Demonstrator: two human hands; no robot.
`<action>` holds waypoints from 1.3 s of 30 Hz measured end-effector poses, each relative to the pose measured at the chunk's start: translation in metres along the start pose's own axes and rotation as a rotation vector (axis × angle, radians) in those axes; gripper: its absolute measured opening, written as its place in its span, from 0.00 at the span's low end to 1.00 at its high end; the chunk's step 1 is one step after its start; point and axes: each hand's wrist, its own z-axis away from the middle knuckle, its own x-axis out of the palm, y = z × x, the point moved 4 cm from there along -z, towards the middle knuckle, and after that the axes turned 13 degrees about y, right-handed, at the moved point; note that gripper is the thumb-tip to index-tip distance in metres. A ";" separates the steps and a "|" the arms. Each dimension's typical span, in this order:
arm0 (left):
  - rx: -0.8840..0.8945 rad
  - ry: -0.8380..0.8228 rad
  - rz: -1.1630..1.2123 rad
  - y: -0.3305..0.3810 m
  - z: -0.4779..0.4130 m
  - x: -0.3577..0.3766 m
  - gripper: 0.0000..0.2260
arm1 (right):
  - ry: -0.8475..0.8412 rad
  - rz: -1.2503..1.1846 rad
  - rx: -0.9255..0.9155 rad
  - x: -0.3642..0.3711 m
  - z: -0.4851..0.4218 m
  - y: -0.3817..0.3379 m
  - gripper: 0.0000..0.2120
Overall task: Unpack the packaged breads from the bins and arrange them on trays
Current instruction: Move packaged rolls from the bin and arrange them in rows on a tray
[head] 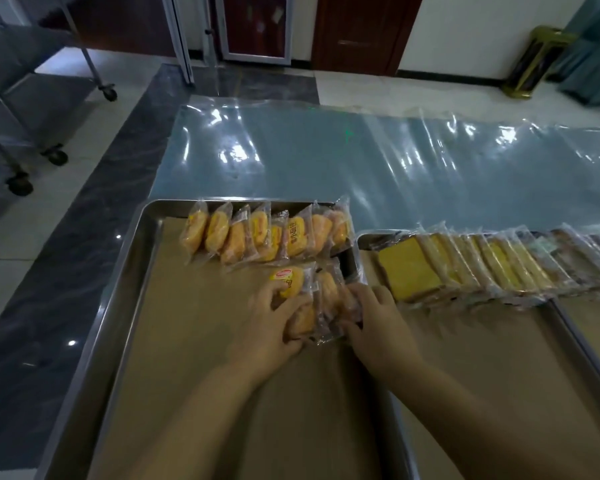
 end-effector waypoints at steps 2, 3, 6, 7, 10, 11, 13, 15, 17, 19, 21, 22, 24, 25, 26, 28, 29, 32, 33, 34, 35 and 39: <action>0.004 0.032 -0.049 -0.002 -0.008 0.003 0.31 | 0.006 -0.013 -0.003 0.005 -0.006 0.000 0.19; -0.009 0.050 -0.053 -0.003 -0.012 0.004 0.33 | 0.010 -0.017 -0.011 0.007 -0.010 -0.001 0.19; -0.075 0.088 -0.043 -0.003 -0.028 0.004 0.35 | 0.020 0.000 0.004 0.010 -0.028 -0.005 0.18; -0.084 0.094 -0.051 -0.002 -0.032 0.003 0.34 | 0.010 0.021 0.004 0.011 -0.034 -0.006 0.17; -0.126 0.077 -0.100 0.002 -0.038 0.001 0.33 | -0.092 0.213 -0.117 0.017 -0.046 -0.013 0.16; -0.142 0.058 -0.121 0.004 -0.039 0.001 0.34 | -0.107 0.241 -0.136 0.017 -0.047 -0.015 0.15; -0.159 0.009 -0.146 0.008 -0.038 0.000 0.37 | -0.113 0.252 -0.110 0.012 -0.049 -0.017 0.12; -0.180 -0.057 -0.140 0.013 -0.034 -0.003 0.40 | -0.114 0.273 -0.079 0.000 -0.046 -0.019 0.11; -0.210 -0.115 -0.134 0.017 -0.025 -0.010 0.42 | -0.104 0.238 -0.035 -0.016 -0.041 -0.017 0.11; -0.218 -0.112 -0.141 0.023 -0.012 -0.022 0.39 | -0.100 0.199 -0.021 -0.035 -0.032 -0.012 0.13; -0.190 -0.061 -0.164 0.032 0.003 -0.034 0.35 | -0.092 0.171 -0.004 -0.054 -0.020 -0.004 0.17; -0.170 -0.038 -0.169 0.038 0.010 -0.040 0.32 | -0.079 0.159 0.010 -0.064 -0.013 0.001 0.17; -0.142 -0.012 -0.151 0.050 0.024 -0.048 0.28 | -0.054 0.141 0.050 -0.083 0.003 0.014 0.16; -0.130 -0.012 -0.136 0.057 0.030 -0.050 0.26 | -0.045 0.134 0.069 -0.092 0.011 0.021 0.16; -0.116 -0.020 -0.126 0.064 0.036 -0.052 0.25 | -0.033 0.127 0.080 -0.101 0.019 0.027 0.15; -0.087 -0.036 -0.107 0.083 0.047 -0.055 0.21 | -0.019 0.121 0.090 -0.118 0.036 0.042 0.14; -0.073 -0.037 -0.093 0.092 0.051 -0.056 0.19 | -0.023 0.121 0.091 -0.126 0.043 0.049 0.14; -0.032 -0.022 -0.062 0.128 0.064 -0.057 0.16 | -0.059 0.118 0.101 -0.151 0.066 0.073 0.13; -0.013 -0.008 -0.062 0.141 0.067 -0.056 0.16 | -0.092 0.123 0.097 -0.160 0.074 0.081 0.14; 0.015 0.006 -0.070 0.155 0.070 -0.054 0.15 | -0.137 0.137 0.079 -0.169 0.082 0.088 0.14; 0.049 0.014 -0.085 0.169 0.073 -0.051 0.15 | -0.190 0.159 0.049 -0.179 0.090 0.096 0.15; 0.159 -0.010 -0.114 0.232 0.090 -0.028 0.15 | -0.288 0.229 -0.078 -0.227 0.119 0.127 0.17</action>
